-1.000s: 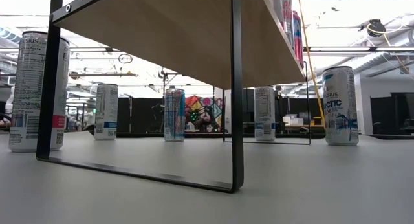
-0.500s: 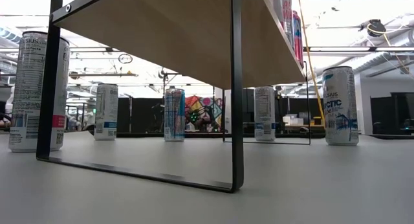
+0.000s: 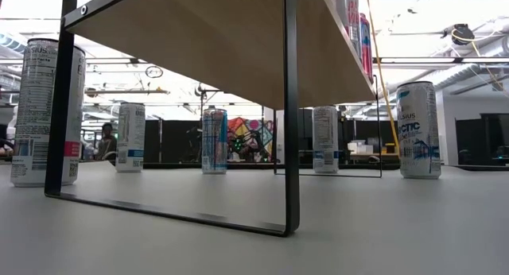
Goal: Place canned beverage on shelf
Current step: Put the white pink soda can on the shelf aligned with the other white pink soda can
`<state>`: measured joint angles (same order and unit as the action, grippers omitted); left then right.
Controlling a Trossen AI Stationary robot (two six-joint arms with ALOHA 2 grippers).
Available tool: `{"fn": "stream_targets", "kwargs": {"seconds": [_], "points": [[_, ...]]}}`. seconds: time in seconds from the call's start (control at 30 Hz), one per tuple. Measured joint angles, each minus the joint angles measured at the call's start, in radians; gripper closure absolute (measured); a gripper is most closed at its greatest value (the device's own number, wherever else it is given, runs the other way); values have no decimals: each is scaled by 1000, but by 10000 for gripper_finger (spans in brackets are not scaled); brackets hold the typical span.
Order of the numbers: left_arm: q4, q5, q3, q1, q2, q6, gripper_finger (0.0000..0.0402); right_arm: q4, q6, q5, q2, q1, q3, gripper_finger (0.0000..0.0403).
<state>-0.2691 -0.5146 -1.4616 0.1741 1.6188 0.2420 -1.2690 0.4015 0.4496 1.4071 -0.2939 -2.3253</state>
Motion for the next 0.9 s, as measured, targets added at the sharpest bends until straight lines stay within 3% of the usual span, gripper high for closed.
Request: {"fn": "stream_targets", "kwargs": {"seconds": [0.27, 0.63, 0.9], "points": [[-2, 0, 0, 0, 0, 0, 150, 0, -1, 0, 0, 0, 0, 78], [6, 22, -2, 0, -1, 1, 73, 0, -2, 0, 0, 0, 0, 78], [0, 47, -2, 0, -22, -26, 68, -1, -2, 0, 0, 0, 0, 78]]}}
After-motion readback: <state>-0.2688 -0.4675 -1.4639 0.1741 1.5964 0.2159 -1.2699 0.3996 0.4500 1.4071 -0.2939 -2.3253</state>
